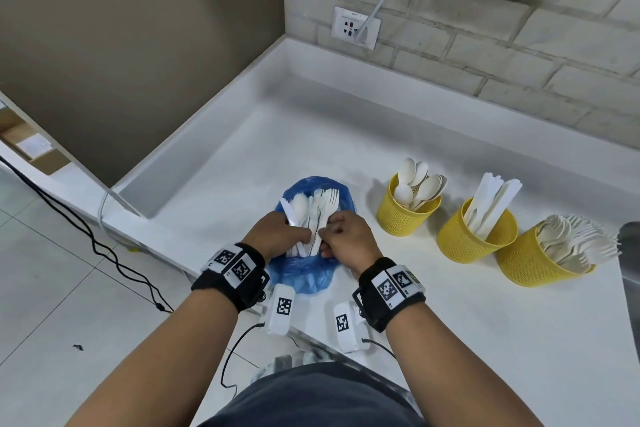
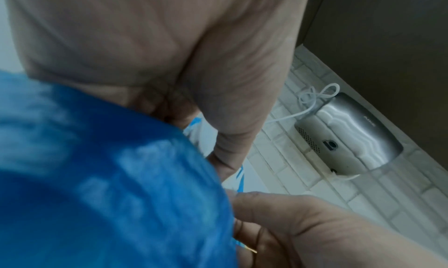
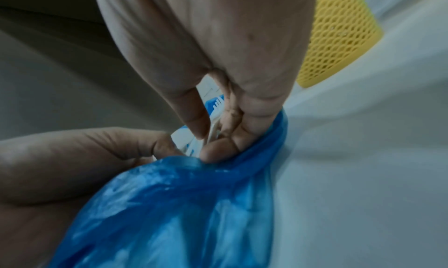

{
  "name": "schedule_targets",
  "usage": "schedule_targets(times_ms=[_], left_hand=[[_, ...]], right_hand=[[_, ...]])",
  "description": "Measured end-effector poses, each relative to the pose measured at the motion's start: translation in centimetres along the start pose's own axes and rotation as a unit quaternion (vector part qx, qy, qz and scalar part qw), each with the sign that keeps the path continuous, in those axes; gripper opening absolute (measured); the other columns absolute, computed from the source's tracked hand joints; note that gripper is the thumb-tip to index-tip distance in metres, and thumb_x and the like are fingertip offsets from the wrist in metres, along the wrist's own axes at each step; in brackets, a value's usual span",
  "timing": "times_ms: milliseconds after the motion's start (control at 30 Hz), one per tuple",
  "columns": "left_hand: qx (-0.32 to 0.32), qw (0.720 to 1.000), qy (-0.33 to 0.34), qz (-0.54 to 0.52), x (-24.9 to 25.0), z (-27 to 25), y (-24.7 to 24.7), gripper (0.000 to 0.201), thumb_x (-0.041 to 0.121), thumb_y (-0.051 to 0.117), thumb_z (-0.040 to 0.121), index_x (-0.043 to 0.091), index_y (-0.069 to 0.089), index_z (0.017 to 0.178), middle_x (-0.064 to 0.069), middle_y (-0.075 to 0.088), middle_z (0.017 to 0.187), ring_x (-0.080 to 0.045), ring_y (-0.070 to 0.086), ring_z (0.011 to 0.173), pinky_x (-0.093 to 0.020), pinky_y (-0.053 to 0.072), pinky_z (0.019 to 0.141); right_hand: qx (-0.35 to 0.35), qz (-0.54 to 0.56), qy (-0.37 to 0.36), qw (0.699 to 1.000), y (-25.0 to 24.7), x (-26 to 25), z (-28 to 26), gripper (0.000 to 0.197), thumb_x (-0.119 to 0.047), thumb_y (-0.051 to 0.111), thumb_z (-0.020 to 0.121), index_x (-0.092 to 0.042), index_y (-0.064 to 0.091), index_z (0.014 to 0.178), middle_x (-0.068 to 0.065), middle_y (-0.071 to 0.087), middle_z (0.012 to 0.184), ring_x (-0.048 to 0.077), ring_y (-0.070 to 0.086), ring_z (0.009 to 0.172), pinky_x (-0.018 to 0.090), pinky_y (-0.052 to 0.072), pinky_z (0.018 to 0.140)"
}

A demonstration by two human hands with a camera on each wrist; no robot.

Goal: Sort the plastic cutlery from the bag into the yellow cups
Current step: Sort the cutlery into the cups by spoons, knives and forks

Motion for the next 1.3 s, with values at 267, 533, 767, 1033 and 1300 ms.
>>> schedule_targets(times_ms=[267, 533, 767, 1033, 1300], left_hand=[[-0.09, 0.985, 0.144, -0.042, 3.6, -0.8, 1.9, 0.009, 0.007, 0.071, 0.083, 0.012, 0.073, 0.091, -0.005, 0.077, 0.084, -0.017, 0.073, 0.084, -0.033, 0.056, 0.083], [0.054, 0.993, 0.1, 0.009, 1.4, 0.8, 0.1, 0.022, 0.013, 0.077, 0.08, 0.014, 0.055, 0.085, 0.002, 0.053, 0.076, -0.011, 0.052, 0.071, -0.021, 0.038, 0.058], [0.04, 0.991, 0.126, 0.0, 2.1, 0.6, 0.2, 0.023, 0.011, 0.072, 0.08, 0.023, 0.054, 0.075, 0.009, 0.055, 0.066, -0.007, 0.051, 0.062, -0.019, 0.035, 0.052], [-0.006, 0.99, 0.138, -0.018, 2.3, 0.5, 0.9, 0.018, 0.012, 0.077, 0.083, 0.021, 0.064, 0.075, 0.012, 0.064, 0.06, 0.001, 0.057, 0.055, -0.013, 0.039, 0.052], [-0.059, 0.982, 0.181, -0.008, 3.9, -0.1, 2.4, 0.02, 0.022, 0.079, 0.086, 0.019, 0.07, 0.104, 0.0, 0.074, 0.096, -0.012, 0.068, 0.09, -0.033, 0.052, 0.083]], right_hand=[[0.002, -0.015, -0.063, 0.998, 0.3, -0.9, -0.2, 0.029, 0.006, 0.056, 0.091, -0.017, 0.075, 0.092, 0.011, 0.076, 0.084, 0.025, 0.073, 0.067, 0.048, 0.064, 0.076], [0.021, -0.07, -0.087, 0.994, -0.1, -1.5, 0.0, 0.026, -0.002, 0.056, 0.095, -0.022, 0.071, 0.091, -0.001, 0.073, 0.085, 0.021, 0.072, 0.071, 0.044, 0.063, 0.082], [0.011, -0.06, -0.053, 0.997, 0.0, -1.2, 0.6, 0.018, -0.029, 0.065, 0.09, -0.019, 0.066, 0.105, 0.0, 0.071, 0.095, 0.025, 0.074, 0.088, 0.048, 0.062, 0.086], [0.023, 0.024, -0.021, 0.999, -1.1, -1.1, 1.1, 0.017, -0.014, 0.062, 0.099, 0.002, 0.065, 0.095, 0.015, 0.067, 0.068, 0.024, 0.063, 0.053, 0.041, 0.058, 0.063], [0.017, 0.043, -0.019, 0.999, -1.6, -0.6, 0.9, 0.019, -0.009, 0.065, 0.085, -0.024, 0.072, 0.078, 0.009, 0.072, 0.073, 0.034, 0.075, 0.079, 0.056, 0.064, 0.078]])
Point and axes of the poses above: each hand's wrist, its own z-axis towards the middle knuckle, its own y-axis out of the palm, x = y × z, the point moved 10 cm from there along z, towards the middle knuckle
